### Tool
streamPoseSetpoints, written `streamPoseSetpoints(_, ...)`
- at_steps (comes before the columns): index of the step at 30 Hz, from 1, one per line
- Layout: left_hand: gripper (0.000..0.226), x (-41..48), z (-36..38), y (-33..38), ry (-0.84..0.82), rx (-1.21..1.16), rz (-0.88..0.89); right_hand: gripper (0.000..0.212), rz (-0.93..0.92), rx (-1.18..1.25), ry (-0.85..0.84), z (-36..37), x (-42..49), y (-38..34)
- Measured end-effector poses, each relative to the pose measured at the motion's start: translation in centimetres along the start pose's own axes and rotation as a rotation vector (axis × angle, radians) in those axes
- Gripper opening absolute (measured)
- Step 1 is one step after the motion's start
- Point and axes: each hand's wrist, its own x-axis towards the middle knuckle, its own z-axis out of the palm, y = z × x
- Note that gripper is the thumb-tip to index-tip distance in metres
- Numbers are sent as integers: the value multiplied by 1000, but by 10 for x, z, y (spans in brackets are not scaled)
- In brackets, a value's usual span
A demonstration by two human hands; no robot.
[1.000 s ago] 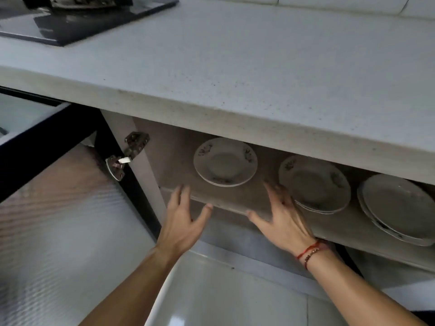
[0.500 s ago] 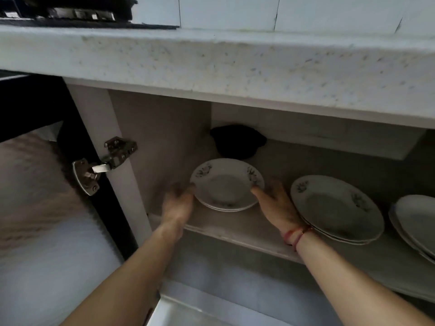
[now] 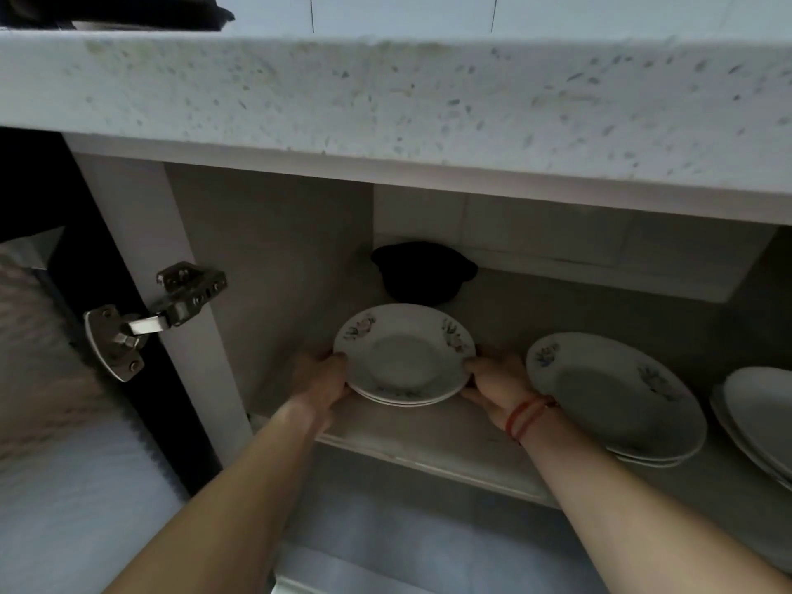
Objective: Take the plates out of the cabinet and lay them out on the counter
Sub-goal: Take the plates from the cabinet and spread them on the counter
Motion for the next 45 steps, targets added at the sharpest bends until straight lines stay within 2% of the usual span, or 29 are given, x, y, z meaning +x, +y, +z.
streamPoseSetpoints(5,25,1,1,-1,-3,21,18,27,29,32,37,4,0,2)
streamPoseSetpoints(11,25,-8,-5,-3,47,49,36,29,7,31,37,3,-6,2)
streamPoseSetpoints(19,18,-32,-16,13,19,-40,42,32,-21,33,-5,-5,-29,-7)
streamPoseSetpoints(26,11,-75,-34,23,42,103,-58,37,31,-38,-2,-16,-78,-22)
streamPoseSetpoints(34,15,-161,-67,50,57,156,-276,43,212,-129,6,-26,-163,-48)
streamPoseSetpoints(45,20,-296,-100,153,58,289,-399,44,393,-209,16,-37,-297,-129)
